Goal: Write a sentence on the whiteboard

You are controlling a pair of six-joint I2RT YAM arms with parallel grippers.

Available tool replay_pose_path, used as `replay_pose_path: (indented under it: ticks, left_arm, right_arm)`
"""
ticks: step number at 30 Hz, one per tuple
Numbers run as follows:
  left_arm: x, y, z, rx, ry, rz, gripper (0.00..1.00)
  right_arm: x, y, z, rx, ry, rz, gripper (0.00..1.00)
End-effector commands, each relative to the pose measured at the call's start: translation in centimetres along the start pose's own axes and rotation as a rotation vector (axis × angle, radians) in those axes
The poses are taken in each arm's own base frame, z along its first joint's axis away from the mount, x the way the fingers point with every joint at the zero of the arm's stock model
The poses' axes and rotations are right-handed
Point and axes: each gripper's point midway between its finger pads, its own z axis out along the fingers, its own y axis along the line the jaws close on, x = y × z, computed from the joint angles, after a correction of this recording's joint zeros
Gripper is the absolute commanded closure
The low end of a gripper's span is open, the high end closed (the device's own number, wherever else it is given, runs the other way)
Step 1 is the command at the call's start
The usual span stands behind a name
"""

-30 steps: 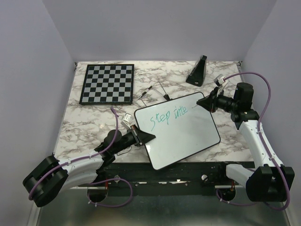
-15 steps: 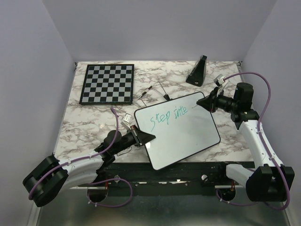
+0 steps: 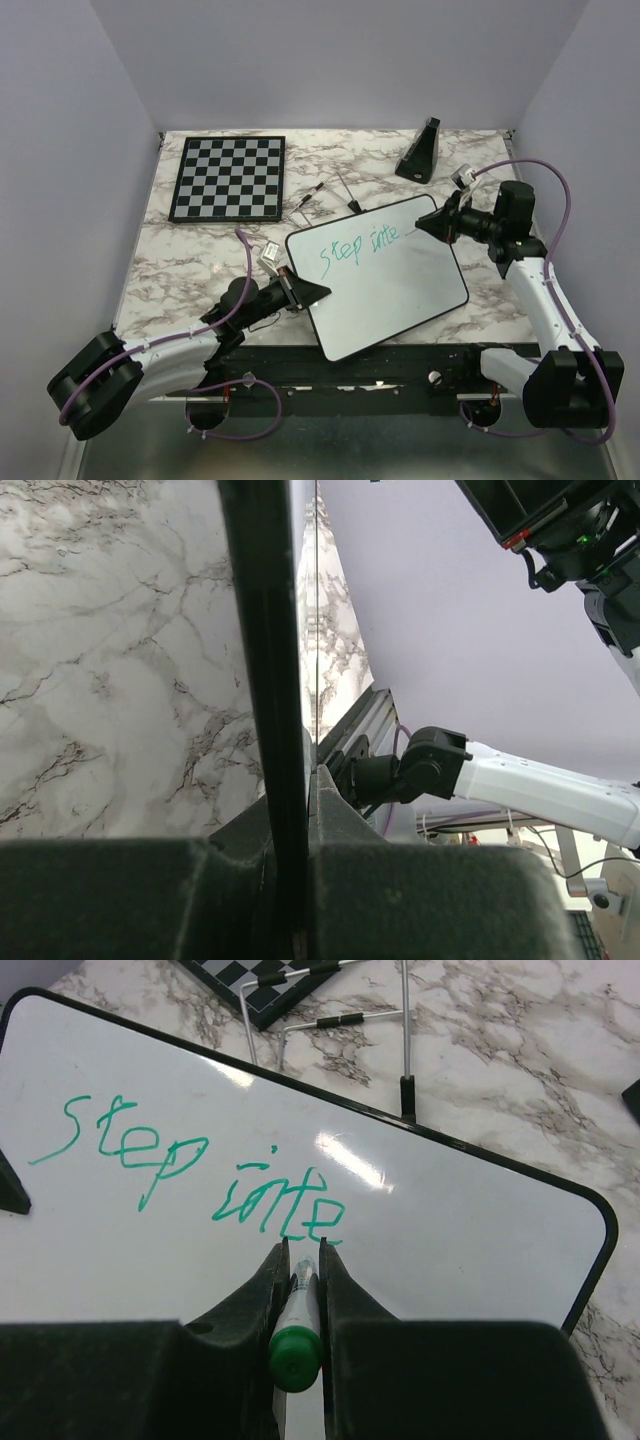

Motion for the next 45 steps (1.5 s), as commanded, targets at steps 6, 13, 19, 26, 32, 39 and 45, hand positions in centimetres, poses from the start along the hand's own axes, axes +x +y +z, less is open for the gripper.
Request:
replay_pose_path:
  ticks: [6,13,19,26,32,39,45]
  left_arm:
    - [-1.4,-1.0,0.1,0.035,-0.074,0.040,1.00]
    - [-2.1,-1.4,0.3,0.030,-0.112,0.017,1.00]
    - [-2.1,-1.7,1.1,0.015,-0.120,0.006,1.00]
    - [-1.8,-2.0,2.2,0.012,-0.119,-0.029,1.00]
    - [-1.9,-2.2,3.0,0.006,-0.144,-0.054,1.00]
    - [-2.0,-1.7,3.1,-0.016,-0.167,-0.080,1.00]
    - [-2.2,-1.4,3.1,-0.033,-0.186,-0.109,1.00]
  right_arm:
    - [-1.3,3.3,-0.7,-0.151,-0.076,-0.053,0.99]
    - [-0.8,5.9,-0.8,-0.218,-0.030,-0.092,0.99]
    - [0.0,8.8,-0.2,-0.268,0.011,-0.154,0.99]
    - [1.4,11.3,1.4,-0.299,0.041,-0.249,0.99]
    - [3.0,12.7,2.8,-0.337,0.050,-0.274,0.99]
    - [3.6,14.0,3.5,-0.354,0.050,-0.303,0.99]
    - [3.8,13.6,3.7,-0.327,0.067,-0.288,0.99]
